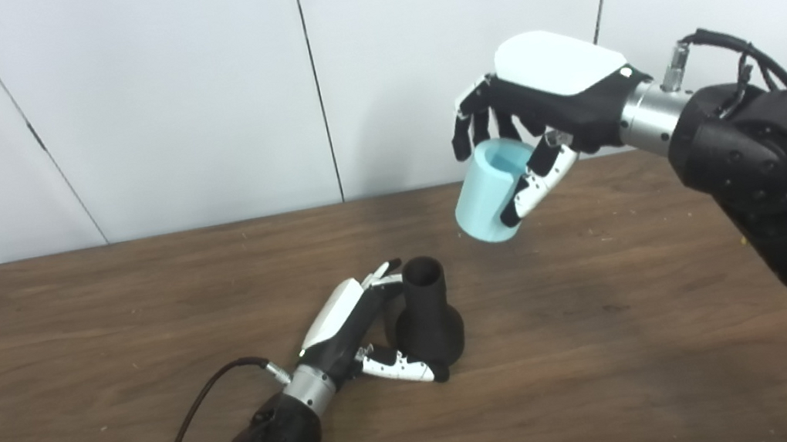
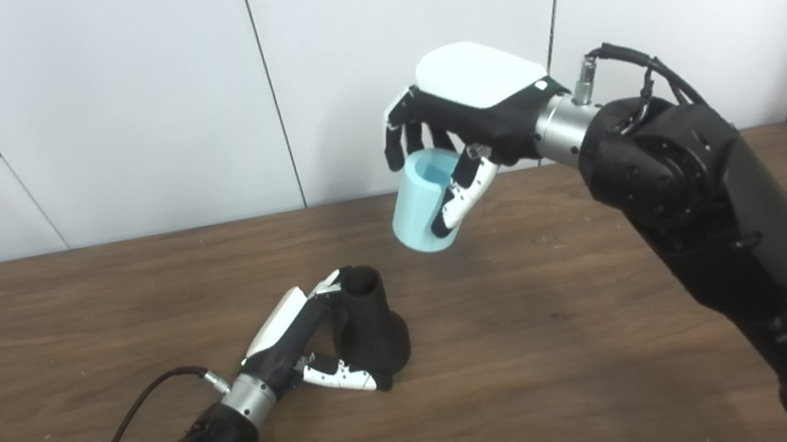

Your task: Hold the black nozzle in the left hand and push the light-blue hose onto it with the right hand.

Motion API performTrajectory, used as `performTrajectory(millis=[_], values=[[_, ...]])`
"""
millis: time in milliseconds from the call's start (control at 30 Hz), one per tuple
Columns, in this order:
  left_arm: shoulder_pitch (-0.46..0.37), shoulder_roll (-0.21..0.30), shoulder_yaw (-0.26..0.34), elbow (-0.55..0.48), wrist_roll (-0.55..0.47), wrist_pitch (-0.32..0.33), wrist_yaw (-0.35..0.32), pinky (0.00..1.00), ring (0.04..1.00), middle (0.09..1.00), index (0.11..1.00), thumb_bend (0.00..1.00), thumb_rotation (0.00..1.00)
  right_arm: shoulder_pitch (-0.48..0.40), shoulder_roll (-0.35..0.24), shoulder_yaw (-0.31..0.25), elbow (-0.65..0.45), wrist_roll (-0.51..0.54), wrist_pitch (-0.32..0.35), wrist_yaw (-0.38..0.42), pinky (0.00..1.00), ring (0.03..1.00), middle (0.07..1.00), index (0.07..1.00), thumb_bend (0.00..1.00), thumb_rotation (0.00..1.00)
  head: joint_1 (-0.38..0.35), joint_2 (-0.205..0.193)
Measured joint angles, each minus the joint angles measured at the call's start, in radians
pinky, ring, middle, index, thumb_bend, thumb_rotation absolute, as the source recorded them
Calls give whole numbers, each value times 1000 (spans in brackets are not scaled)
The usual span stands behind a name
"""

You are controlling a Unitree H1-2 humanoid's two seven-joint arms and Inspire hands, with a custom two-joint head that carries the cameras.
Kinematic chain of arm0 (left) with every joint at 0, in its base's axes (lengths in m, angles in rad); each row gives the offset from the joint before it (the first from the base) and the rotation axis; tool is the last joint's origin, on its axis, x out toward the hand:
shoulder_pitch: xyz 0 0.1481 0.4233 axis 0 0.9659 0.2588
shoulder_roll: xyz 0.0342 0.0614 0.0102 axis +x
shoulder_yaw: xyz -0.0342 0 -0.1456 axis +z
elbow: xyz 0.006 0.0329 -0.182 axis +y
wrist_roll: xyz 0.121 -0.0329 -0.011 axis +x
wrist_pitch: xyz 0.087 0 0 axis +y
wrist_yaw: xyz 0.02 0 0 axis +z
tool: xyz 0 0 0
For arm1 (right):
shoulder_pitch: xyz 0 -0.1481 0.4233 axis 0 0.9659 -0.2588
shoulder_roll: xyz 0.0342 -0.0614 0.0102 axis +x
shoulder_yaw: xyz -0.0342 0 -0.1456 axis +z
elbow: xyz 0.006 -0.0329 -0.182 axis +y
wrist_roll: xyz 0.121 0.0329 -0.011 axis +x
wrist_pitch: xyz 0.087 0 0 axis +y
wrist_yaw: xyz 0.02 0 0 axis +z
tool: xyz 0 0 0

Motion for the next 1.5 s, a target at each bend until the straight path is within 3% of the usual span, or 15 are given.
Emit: performTrajectory(millis=[733,1500], values=[[-7,13,-24,2,0,0,6,1000,1000,817,484,519,76,-38,73,15,-44,-8,22,29,242,369,461,540,512,0,-8,2],[-9,20,-46,1,18,0,37,1000,1000,808,484,519,75,-83,95,65,1,1,19,69,275,376,479,538,512,0,-8,5]])
